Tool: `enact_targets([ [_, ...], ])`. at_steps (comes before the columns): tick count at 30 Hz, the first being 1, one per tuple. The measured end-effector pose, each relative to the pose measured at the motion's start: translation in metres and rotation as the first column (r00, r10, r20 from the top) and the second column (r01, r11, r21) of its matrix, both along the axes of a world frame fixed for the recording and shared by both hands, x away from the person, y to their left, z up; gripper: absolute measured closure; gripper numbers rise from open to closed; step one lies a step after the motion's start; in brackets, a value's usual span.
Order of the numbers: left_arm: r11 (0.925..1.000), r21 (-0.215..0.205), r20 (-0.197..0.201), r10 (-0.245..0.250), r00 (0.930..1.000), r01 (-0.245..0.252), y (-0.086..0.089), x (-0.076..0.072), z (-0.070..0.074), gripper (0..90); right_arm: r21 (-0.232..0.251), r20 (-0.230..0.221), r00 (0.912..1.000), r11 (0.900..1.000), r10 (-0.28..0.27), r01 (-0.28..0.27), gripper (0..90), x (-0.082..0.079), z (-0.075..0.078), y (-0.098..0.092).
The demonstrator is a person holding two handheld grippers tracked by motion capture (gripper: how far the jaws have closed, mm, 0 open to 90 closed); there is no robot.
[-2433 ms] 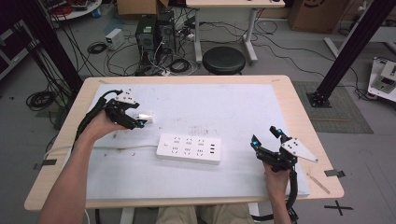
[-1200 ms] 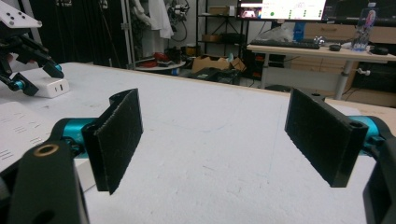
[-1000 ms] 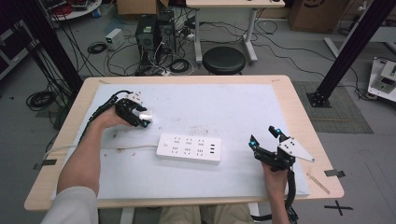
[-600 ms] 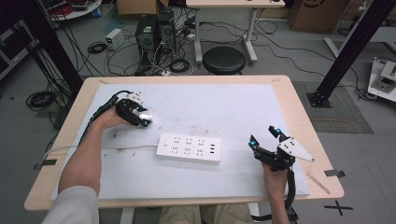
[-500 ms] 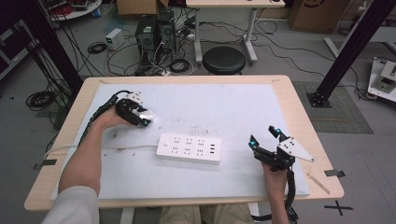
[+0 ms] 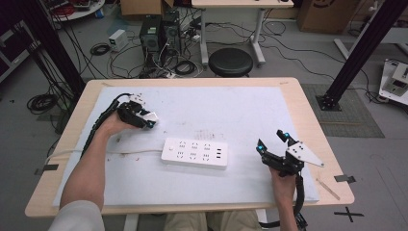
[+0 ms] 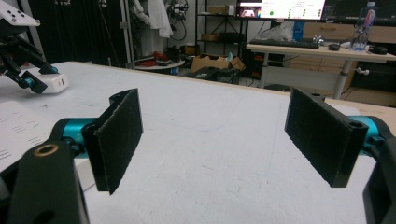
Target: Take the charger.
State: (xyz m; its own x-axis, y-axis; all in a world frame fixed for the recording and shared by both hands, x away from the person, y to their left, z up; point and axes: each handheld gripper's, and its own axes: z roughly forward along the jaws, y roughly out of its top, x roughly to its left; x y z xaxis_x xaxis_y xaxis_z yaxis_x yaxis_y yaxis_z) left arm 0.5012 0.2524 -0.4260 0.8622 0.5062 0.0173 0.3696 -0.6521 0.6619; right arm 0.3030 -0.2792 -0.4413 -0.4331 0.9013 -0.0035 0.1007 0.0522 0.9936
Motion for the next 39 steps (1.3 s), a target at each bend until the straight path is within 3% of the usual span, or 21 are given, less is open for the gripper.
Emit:
enact_targets([
  [5,0.9989,-0.012,0.008,0.046,0.9989,-0.046,-0.002,-0.007,0.01,42.4,0.005,-0.006,1.0,1.0,-0.001,0.001,19.5,0.0,0.0,0.0],
  [9,0.9938,-0.026,0.014,0.108,0.994,-0.108,-0.003,-0.02,0.021,42.5,0.006,-0.007,1.0,1.0,0.001,-0.001,19.5,0.0,0.0,0.0],
  [13,0.9906,-0.037,0.017,0.132,0.991,-0.132,-0.005,-0.032,0.028,42.5,0.006,-0.007,1.0,1.0,-0.001,0.001,19.5,0.0,0.0,0.0],
  [24,0.9866,-0.013,0.043,0.163,0.9857,-0.162,-0.02,-0.057,0.042,42.5,0.008,-0.009,1.0,1.0,-0.004,0.004,19.5,0.0,0.0,0.0],
  [26,0.9847,-0.032,0.06,0.173,0.9831,-0.171,-0.025,-0.063,0.05,42.4,0.007,-0.013,0.9999,1.0,-0.004,0.004,19.6,0.0,0.0,0.001],
  [32,0.9821,-0.038,0.083,0.187,0.9789,-0.184,-0.031,-0.072,0.059,42.4,0.01,-0.017,0.9999,1.0,0.0,0.0,19.5,0.0,0.0,0.001],
  [36,0.9835,-0.047,0.093,0.178,0.9796,-0.175,-0.033,-0.079,0.061,42.4,0.002,-0.013,0.9999,1.0,0.0,0.0,19.6,0.0,0.0,0.001],
  [39,0.9837,-0.065,0.103,0.174,0.9794,-0.167,-0.036,-0.093,0.065,42.4,0.0,-0.014,0.9999,1.0,0.0,0.0,19.5,0.0,0.0,0.001],
])
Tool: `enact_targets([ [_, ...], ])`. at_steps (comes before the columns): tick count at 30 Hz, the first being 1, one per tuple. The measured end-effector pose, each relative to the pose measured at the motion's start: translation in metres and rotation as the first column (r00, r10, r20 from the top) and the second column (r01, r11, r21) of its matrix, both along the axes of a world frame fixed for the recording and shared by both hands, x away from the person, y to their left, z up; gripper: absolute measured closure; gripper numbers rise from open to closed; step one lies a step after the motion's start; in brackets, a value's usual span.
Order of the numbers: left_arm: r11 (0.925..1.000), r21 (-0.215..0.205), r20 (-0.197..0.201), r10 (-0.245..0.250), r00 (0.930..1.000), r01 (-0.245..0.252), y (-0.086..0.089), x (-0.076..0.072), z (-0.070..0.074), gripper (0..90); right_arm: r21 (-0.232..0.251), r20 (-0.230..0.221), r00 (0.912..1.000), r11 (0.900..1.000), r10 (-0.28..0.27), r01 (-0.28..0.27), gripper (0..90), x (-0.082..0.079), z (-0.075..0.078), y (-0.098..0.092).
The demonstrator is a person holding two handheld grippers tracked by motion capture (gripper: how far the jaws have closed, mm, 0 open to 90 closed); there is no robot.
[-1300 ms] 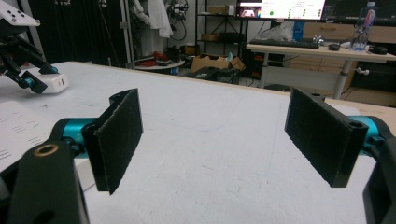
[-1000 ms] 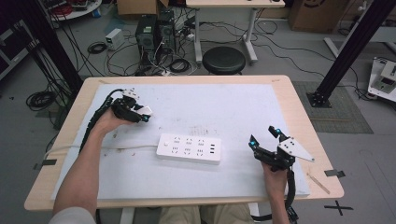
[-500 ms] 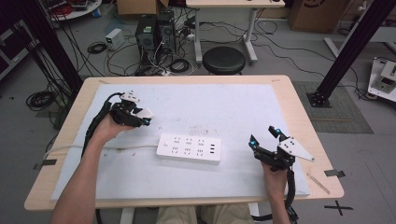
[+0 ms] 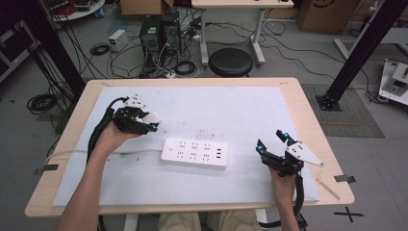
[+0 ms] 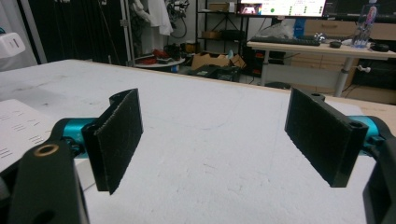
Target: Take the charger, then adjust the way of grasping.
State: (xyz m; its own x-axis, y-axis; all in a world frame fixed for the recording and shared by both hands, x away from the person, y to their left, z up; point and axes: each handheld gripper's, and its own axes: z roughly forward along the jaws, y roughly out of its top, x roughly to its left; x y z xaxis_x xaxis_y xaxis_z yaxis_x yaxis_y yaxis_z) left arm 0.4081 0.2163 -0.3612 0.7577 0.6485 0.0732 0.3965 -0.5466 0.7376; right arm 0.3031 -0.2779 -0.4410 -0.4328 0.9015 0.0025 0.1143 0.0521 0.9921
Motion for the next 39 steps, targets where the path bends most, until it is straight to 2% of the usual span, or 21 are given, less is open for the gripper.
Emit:
enact_targets([
  [3,0.9999,-0.016,0.022,0.003,0.9997,-0.003,-0.004,-0.011,0.002,42.4,0.003,0.002,1.0,1.0,0.003,-0.003,19.5,0.0,0.0,-0.001],
  [8,0.9998,-0.018,0.05,-0.003,0.9987,0.004,-0.01,-0.027,0.001,42.4,-0.001,0.004,1.0,1.0,0.006,-0.006,19.6,0.001,0.0,-0.001],
  [13,0.9998,0.014,0.085,0.01,0.9964,-0.011,-0.016,-0.038,-0.001,42.4,0.004,-0.001,1.0,1.0,0.004,-0.004,19.6,0.0,0.0,0.0],
  [21,0.9999,0.0,0.134,0.016,0.9908,-0.016,-0.026,-0.054,-0.002,42.4,-0.013,-0.004,0.9999,1.0,0.016,-0.016,19.6,0.0,0.001,0.002],
  [28,0.9997,0.023,0.186,0.005,0.9826,-0.01,-0.041,-0.069,-0.006,42.4,-0.031,-0.01,0.9999,0.999,0.008,-0.008,19.5,0.0,0.001,0.003],
  [32,0.9994,0.033,0.213,0.002,0.977,-0.01,-0.049,-0.075,-0.01,42.4,-0.025,-0.003,1.0,1.0,0.009,-0.009,19.5,0.0,0.001,0.003],
  [33,0.9995,0.029,0.231,0.005,0.9731,-0.012,-0.055,-0.078,-0.013,42.4,0.001,-0.014,0.9998,1.0,0.013,-0.013,19.5,0.001,0.001,0.001],
  [35,0.9995,0.025,0.241,0.014,0.9703,-0.02,-0.06,-0.081,-0.016,42.4,0.019,-0.038,0.9989,0.999,0.028,-0.028,19.5,0.002,0.002,0.0],
  [39,0.9982,0.057,0.272,0.0,0.9623,-0.016,-0.07,-0.088,-0.02,42.4,0.052,-0.073,0.9945,0.996,0.075,-0.071,19.6,0.007,0.003,-0.002],
])
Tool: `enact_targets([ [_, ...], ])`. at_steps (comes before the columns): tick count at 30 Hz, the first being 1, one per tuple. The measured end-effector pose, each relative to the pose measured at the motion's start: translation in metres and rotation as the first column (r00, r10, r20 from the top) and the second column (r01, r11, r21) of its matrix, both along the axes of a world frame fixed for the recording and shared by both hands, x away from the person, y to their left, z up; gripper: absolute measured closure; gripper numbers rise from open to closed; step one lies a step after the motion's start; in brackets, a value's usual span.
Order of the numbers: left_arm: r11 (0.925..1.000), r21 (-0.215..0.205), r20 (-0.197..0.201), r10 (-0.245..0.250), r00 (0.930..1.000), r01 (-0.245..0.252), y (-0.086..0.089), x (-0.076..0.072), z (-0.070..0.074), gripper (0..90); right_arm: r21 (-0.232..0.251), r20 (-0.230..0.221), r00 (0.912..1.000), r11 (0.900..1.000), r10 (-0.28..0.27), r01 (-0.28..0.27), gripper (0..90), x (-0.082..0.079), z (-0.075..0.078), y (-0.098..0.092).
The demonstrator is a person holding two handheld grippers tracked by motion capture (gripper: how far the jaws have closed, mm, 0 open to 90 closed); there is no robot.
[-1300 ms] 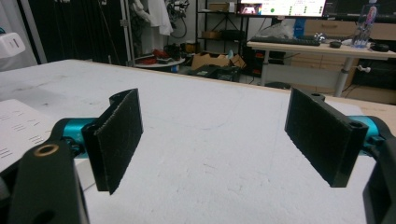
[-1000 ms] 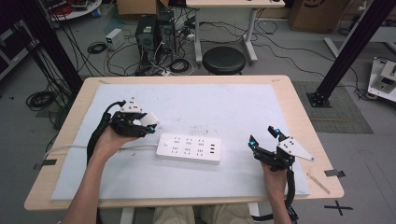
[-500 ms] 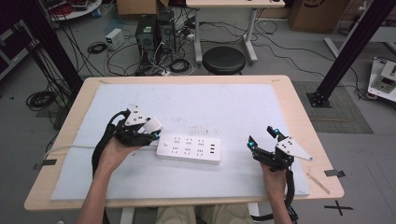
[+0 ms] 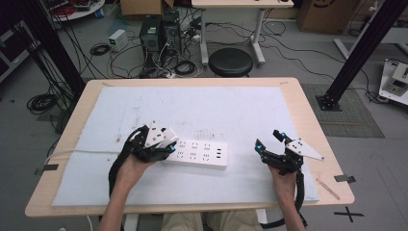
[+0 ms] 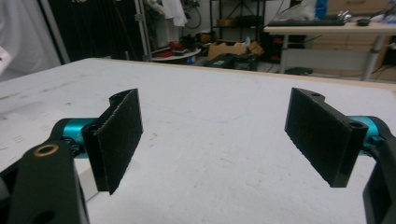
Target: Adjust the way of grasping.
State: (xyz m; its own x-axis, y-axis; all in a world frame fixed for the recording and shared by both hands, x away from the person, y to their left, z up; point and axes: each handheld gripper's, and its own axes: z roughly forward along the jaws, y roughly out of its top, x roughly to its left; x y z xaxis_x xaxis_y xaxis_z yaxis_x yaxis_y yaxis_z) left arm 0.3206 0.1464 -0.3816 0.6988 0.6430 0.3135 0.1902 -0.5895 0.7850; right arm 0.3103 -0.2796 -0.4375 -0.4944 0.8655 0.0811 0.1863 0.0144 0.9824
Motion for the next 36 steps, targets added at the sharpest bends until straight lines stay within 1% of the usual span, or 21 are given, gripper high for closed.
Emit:
enact_targets([
  [4,0.9998,0.022,0.048,0.001,0.9989,-0.002,-0.011,-0.007,-0.006,42.4,0.018,-0.018,0.998,0.998,0.061,-0.061,19.5,0.001,0.004,0.002],
  [6,0.9996,0.028,0.081,-0.004,0.9967,0.002,-0.016,-0.01,-0.009,42.4,0.009,-0.012,0.9964,0.996,0.085,-0.084,19.6,0.001,0.007,0.005],
  [7,0.9993,0.035,0.093,-0.011,0.9956,0.008,-0.018,-0.011,-0.01,42.4,0.019,-0.012,0.9951,0.995,0.098,-0.098,19.6,0.0,0.009,0.007],
  [9,0.9991,0.04,0.115,-0.019,0.9931,0.015,-0.021,-0.014,-0.012,42.4,0.019,-0.016,0.9914,0.991,0.13,-0.129,19.5,0.001,0.013,0.01],
  [10,0.9991,0.04,0.115,-0.019,0.9931,0.015,-0.021,-0.014,-0.012,42.4,0.019,-0.016,0.9914,0.991,0.13,-0.129,19.5,0.001,0.013,0.01],
  [11,0.9986,0.049,0.15,-0.027,0.9883,0.019,-0.025,-0.017,-0.013,42.4,0.017,-0.02,0.9886,0.989,0.149,-0.149,19.5,0.001,0.015,0.012],
  [12,0.9978,0.063,0.163,-0.032,0.9861,0.022,-0.026,-0.018,-0.013,42.4,0.021,-0.034,0.9839,0.984,0.176,-0.175,19.5,0.002,0.019,0.016],
  [15,0.9971,0.072,0.204,-0.04,0.9782,0.026,-0.033,-0.022,-0.015,42.4,0.041,-0.047,0.9726,0.973,0.228,-0.226,19.5,0.005,0.023,0.022],
  [17,0.9961,0.082,0.227,-0.05,0.9725,0.032,-0.038,-0.025,-0.017,42.4,0.049,-0.07,0.9635,0.966,0.258,-0.255,19.6,0.006,0.026,0.026],
  [18,0.9958,0.084,0.237,-0.057,0.9698,0.038,-0.04,-0.026,-0.017,42.5,0.044,-0.077,0.9591,0.962,0.272,-0.27,19.6,0.007,0.027,0.028],
  [21,0.9948,0.089,0.273,-0.073,0.9592,0.05,-0.046,-0.031,-0.019,42.5,0.041,-0.12,0.9371,0.945,0.328,-0.325,19.6,0.009,0.031,0.035],
  [23,0.9927,0.106,0.3,-0.086,0.9501,0.057,-0.051,-0.034,-0.02,42.5,0.039,-0.138,0.9218,0.932,0.362,-0.361,19.6,0.01,0.034,0.04],
  [25,0.9914,0.118,0.33,-0.093,0.9392,0.057,-0.055,-0.036,-0.021,42.5,0.054,-0.154,0.9034,0.916,0.4,-0.397,19.6,0.011,0.035,0.043],
  [26,0.9914,0.117,0.345,-0.095,0.9336,0.058,-0.058,-0.038,-0.021,42.6,0.059,-0.163,0.8991,0.914,0.406,-0.402,19.6,0.012,0.036,0.045],
  [28,0.9904,0.123,0.373,-0.105,0.9218,0.063,-0.062,-0.04,-0.021,42.6,0.08,-0.174,0.8831,0.9,0.436,-0.428,19.6,0.014,0.037,0.048],
  [29,0.9899,0.125,0.381,-0.11,0.9182,0.066,-0.065,-0.041,-0.021,42.6,0.086,-0.178,0.8783,0.896,0.444,-0.435,19.6,0.015,0.038,0.05],
  [30,0.9888,0.133,0.392,-0.115,0.9127,0.067,-0.067,-0.042,-0.021,42.6,0.092,-0.185,0.8764,0.896,0.445,-0.435,19.6,0.015,0.039,0.051],
  [31,0.9883,0.14,0.413,-0.114,0.9036,0.061,-0.069,-0.043,-0.021,42.6,0.087,-0.174,0.8734,0.891,0.455,-0.446,19.6,0.016,0.04,0.052],
  [33,0.9867,0.15,0.44,-0.124,0.8893,0.063,-0.073,-0.046,-0.022,42.6,0.104,-0.177,0.8632,0.881,0.473,-0.461,19.6,0.016,0.042,0.055],
  [34,0.9869,0.15,0.45,-0.122,0.8845,0.06,-0.076,-0.047,-0.022,42.6,0.116,-0.183,0.8544,0.874,0.486,-0.472,19.6,0.016,0.043,0.057],
  [36,0.9858,0.156,0.467,-0.13,0.8745,0.063,-0.079,-0.048,-0.024,42.6,0.135,-0.192,0.8312,0.853,0.522,-0.504,19.9,0.017,0.045,0.06],
])
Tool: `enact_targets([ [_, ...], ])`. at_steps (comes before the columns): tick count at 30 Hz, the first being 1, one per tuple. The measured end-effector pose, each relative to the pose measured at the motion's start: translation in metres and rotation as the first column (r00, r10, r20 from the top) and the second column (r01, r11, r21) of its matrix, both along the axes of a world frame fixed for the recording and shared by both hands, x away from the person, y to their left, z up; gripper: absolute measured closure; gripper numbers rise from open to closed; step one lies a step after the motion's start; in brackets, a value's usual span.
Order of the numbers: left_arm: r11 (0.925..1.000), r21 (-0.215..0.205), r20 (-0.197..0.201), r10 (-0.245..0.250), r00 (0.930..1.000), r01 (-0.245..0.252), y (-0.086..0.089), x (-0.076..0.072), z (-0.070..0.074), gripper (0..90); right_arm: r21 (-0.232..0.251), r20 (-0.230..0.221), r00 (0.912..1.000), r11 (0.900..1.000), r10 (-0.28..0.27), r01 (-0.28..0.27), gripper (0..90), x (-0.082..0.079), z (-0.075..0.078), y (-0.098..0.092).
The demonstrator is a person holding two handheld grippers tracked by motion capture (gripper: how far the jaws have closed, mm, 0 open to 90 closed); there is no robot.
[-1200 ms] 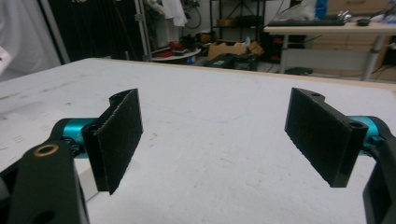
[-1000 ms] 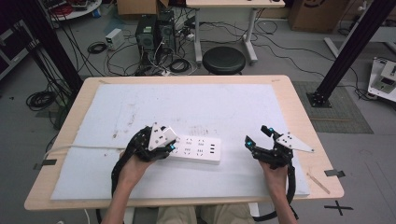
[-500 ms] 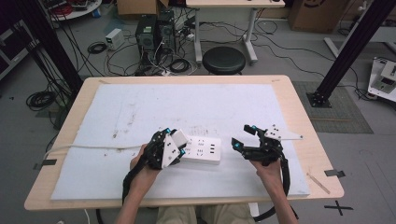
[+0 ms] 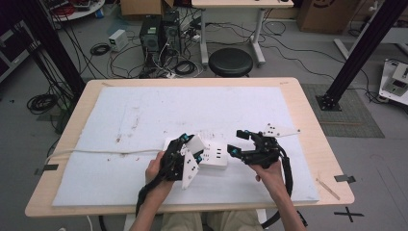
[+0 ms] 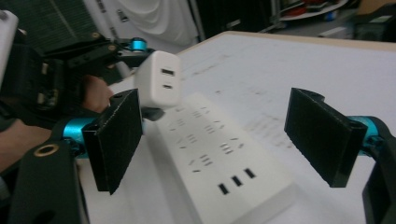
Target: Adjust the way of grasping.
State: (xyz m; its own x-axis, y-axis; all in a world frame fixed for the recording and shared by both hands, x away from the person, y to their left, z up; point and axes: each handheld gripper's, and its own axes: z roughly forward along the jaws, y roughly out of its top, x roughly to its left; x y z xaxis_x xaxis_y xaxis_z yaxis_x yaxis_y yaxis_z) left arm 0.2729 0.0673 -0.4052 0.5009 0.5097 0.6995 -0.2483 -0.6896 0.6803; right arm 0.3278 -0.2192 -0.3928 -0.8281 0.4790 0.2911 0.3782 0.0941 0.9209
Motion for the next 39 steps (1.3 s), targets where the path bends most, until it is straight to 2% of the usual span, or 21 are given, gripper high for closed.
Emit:
enact_targets([
  [1,1.0,0.004,0.008,-0.002,1.0,0.002,-0.001,-0.001,0.0,42.6,0.003,-0.015,0.9997,1.0,0.019,-0.019,19.9,0.0,0.001,0.002],
  [3,1.0,0.004,0.008,-0.002,1.0,0.002,-0.001,-0.001,0.0,42.6,0.008,-0.016,0.9991,0.999,0.039,-0.039,19.9,0.001,0.001,0.004],
  [4,0.9995,-0.003,0.026,-0.032,0.9992,0.032,-0.009,-0.005,-0.002,42.6,0.009,-0.034,0.9966,0.997,0.074,-0.074,19.8,0.002,0.001,0.011],
  [7,0.999,0.007,0.04,-0.044,0.9982,0.044,-0.015,-0.007,-0.003,42.5,0.001,-0.045,0.9945,0.996,0.094,-0.094,19.8,0.003,0.001,0.017],
  [12,0.9985,0.005,0.066,-0.055,0.9963,0.055,-0.022,-0.01,-0.004,42.5,-0.01,-0.051,0.9926,0.994,0.11,-0.111,19.8,0.004,0.001,0.025],
  [13,0.9985,-0.001,0.073,-0.055,0.9958,0.055,-0.024,-0.01,-0.004,42.5,-0.005,-0.066,0.9912,0.993,0.115,-0.115,19.8,0.003,0.001,0.026],
  [17,0.9973,-0.009,0.077,-0.072,0.9944,0.073,-0.028,-0.012,-0.005,42.5,-0.004,-0.067,0.9886,0.991,0.135,-0.135,19.9,0.005,0.0,0.031],
  [22,0.9964,-0.006,0.089,-0.084,0.9925,0.085,-0.031,-0.013,-0.005,42.5,0.005,-0.09,0.9847,0.989,0.149,-0.149,20.1,0.006,-0.001,0.033],
  [28,0.9947,0.001,0.099,-0.102,0.9899,0.103,-0.036,-0.014,-0.005,42.5,0.03,-0.128,0.9752,0.984,0.181,-0.178,20.5,0.01,-0.004,0.036],
  [30,0.9945,0.002,0.105,-0.104,0.989,0.105,-0.036,-0.014,-0.005,42.5,0.029,-0.126,0.9752,0.983,0.182,-0.179,22.0,0.01,-0.004,0.036],
  [31,0.994,-0.006,0.108,-0.108,0.9883,0.109,-0.037,-0.015,-0.005,42.5,0.03,-0.126,0.9739,0.982,0.189,-0.186,25.8,0.01,-0.004,0.036],
  [39,0.9922,-0.012,0.128,-0.122,0.9842,0.124,-0.039,-0.015,-0.004,42.5,0.031,-0.118,0.9704,0.978,0.211,-0.208,28.5,0.009,-0.004,0.037],
])
